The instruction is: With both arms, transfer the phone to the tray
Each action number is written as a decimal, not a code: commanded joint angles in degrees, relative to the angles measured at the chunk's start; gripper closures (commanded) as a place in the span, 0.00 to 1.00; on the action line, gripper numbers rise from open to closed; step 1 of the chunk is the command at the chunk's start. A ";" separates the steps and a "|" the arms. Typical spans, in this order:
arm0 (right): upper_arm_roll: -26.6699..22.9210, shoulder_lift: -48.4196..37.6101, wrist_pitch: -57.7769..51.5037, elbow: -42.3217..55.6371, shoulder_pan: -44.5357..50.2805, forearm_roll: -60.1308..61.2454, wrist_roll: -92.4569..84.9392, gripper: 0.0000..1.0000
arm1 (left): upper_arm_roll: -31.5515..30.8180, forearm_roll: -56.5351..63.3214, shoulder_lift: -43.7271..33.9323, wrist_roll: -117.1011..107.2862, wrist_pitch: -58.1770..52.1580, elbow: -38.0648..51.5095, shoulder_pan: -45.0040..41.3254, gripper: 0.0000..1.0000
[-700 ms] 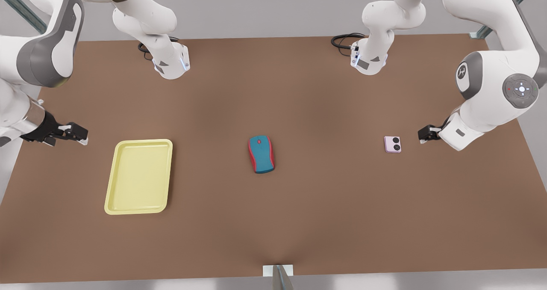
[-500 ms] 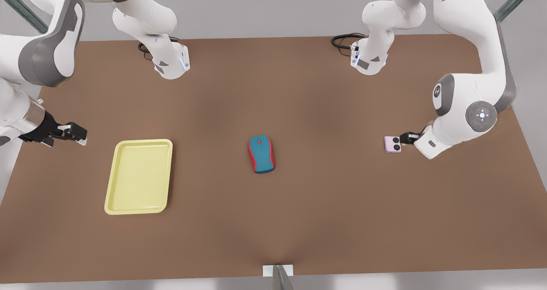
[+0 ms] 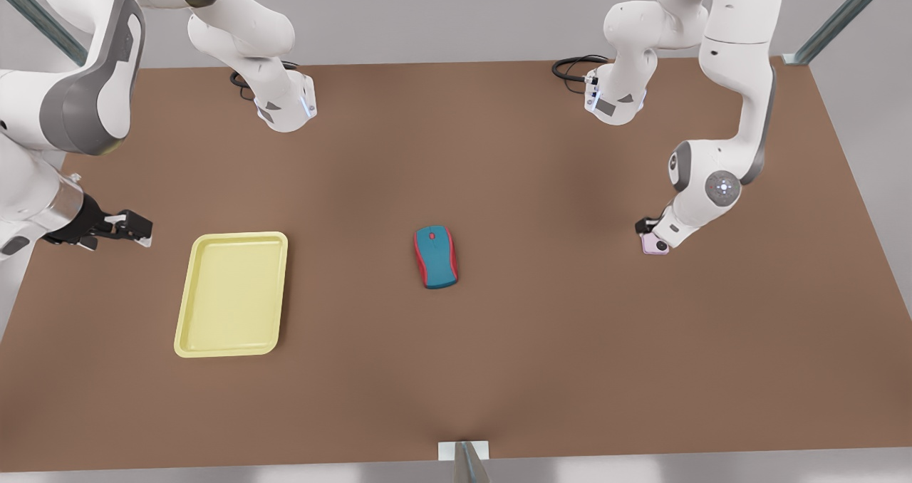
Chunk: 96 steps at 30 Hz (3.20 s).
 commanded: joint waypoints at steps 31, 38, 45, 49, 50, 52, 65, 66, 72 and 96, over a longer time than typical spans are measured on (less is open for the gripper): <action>-1.10 -0.05 -0.25 0.03 1.29 1.29 -0.61 0.00 | 2.58 0.27 8.43 4.99 12.22 -1.75 0.06 0.00; -1.10 -0.05 -0.25 0.03 1.03 0.59 -0.61 0.00 | 2.50 0.27 9.22 4.99 12.49 -1.57 0.06 0.18; -1.10 0.04 -0.33 -0.06 1.03 0.50 -0.61 0.00 | 2.50 0.36 10.19 5.08 12.57 -1.13 0.06 0.19; -1.10 0.04 0.02 -0.06 0.94 0.68 -0.61 0.00 | 2.50 0.36 10.54 5.08 13.01 -0.96 0.06 0.22; -1.10 0.04 0.11 -0.06 0.94 0.68 -0.61 0.00 | 2.50 0.36 10.54 5.08 12.92 -0.78 0.06 0.24; -1.10 0.04 0.11 -0.06 0.94 0.77 -0.61 0.00 | 2.50 0.36 10.36 5.08 12.75 -0.69 0.06 0.24; -1.10 0.04 0.11 -0.15 0.85 0.68 -0.61 0.00 | 1.09 -2.80 11.77 -22.86 -16.69 27.34 -21.82 0.24; -1.10 0.04 0.11 -0.15 0.85 0.50 -0.61 0.00 | 1.09 -4.38 13.34 -28.39 -19.15 31.37 -25.33 0.24; -1.10 0.30 -0.25 0.03 0.24 0.33 -0.96 0.00 | 1.09 -14.23 31.63 -63.02 -25.22 63.37 -41.77 0.24; -2.07 -1.46 5.12 -8.93 0.94 -0.29 -0.52 0.00 | -2.86 -13.71 58.70 -76.22 4.58 90.10 -51.26 0.00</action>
